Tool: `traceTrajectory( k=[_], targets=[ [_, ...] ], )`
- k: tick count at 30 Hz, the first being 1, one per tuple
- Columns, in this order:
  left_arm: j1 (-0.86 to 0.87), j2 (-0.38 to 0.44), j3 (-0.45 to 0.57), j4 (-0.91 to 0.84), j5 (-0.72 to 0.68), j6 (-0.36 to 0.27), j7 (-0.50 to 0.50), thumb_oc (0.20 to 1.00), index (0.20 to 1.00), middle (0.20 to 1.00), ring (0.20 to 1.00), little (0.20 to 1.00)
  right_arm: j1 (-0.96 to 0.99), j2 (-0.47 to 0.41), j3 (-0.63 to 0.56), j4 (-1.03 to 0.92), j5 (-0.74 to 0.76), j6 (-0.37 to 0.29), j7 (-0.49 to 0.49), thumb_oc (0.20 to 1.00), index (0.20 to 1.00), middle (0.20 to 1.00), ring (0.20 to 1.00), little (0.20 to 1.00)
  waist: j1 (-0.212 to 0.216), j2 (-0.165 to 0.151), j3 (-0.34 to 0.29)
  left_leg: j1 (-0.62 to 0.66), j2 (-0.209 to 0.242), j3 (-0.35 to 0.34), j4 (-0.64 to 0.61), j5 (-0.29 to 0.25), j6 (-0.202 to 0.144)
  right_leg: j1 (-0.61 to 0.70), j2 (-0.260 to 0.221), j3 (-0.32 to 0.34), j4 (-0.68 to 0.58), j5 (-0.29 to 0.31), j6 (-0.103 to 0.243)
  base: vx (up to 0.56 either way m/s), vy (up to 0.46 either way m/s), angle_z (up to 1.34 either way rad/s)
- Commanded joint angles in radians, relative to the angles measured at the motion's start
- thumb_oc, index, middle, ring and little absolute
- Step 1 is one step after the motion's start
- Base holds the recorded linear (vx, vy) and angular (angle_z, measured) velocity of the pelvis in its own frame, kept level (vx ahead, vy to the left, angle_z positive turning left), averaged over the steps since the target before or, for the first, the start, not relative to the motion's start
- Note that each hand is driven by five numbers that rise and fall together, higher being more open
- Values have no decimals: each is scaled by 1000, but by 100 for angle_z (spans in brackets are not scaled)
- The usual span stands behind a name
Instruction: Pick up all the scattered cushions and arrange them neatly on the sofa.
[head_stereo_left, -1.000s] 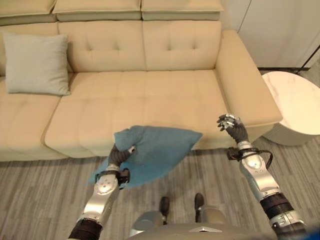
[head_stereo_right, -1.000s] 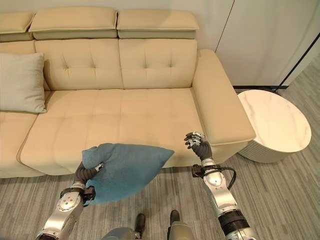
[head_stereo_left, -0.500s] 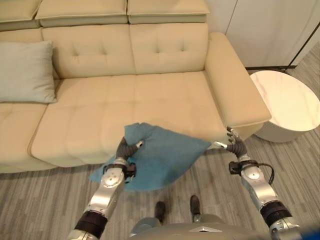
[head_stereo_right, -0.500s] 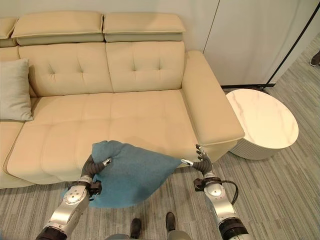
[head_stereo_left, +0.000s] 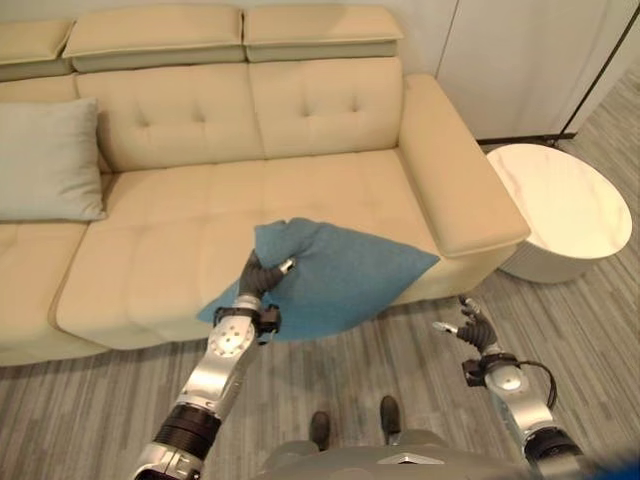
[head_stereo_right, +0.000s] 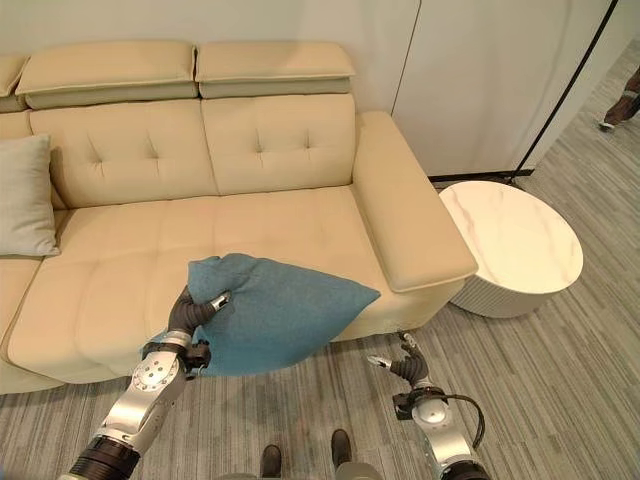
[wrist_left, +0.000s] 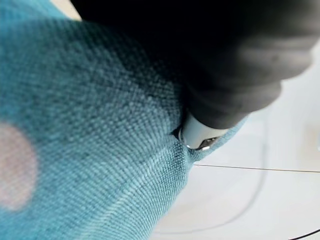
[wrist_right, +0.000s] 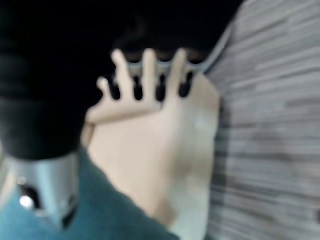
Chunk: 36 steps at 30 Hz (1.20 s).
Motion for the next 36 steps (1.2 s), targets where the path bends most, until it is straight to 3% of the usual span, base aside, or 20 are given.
traceTrajectory(
  k=[1,14,27,36],
  targets=[
    [-161,5,12,-150,-32,-140,-15,200,200,200,200,200,-25,1,4,31,5,-28,5,1000,1000,1000,1000,1000,13,-2,-74,15,-15,-37,4,-95,-48,66,-27,-21,18,-72,64,0,0,0],
    [-148,0,6,-230,-96,-148,-26,200,200,200,200,200,-60,45,0,107,26,-31,-37,1000,1000,1000,1000,1000,8,36,-78,24,-18,-25,4,-98,-47,75,-35,-20,10,-71,66,0,0,0],
    [-151,9,6,-343,-162,-170,-70,200,200,200,200,200,-137,62,25,115,162,-68,23,1000,1000,1000,1000,1000,37,50,-78,24,-18,-36,4,-100,-48,82,-38,-36,10,-79,66,5,-6,2],
    [-130,20,-2,-391,-209,-178,-95,200,200,200,200,200,-191,68,42,20,236,-113,41,1000,1000,1000,1000,1000,59,64,-76,26,-19,-45,4,-100,-48,86,-39,-48,10,-85,64,5,-4,3]
  ],
)
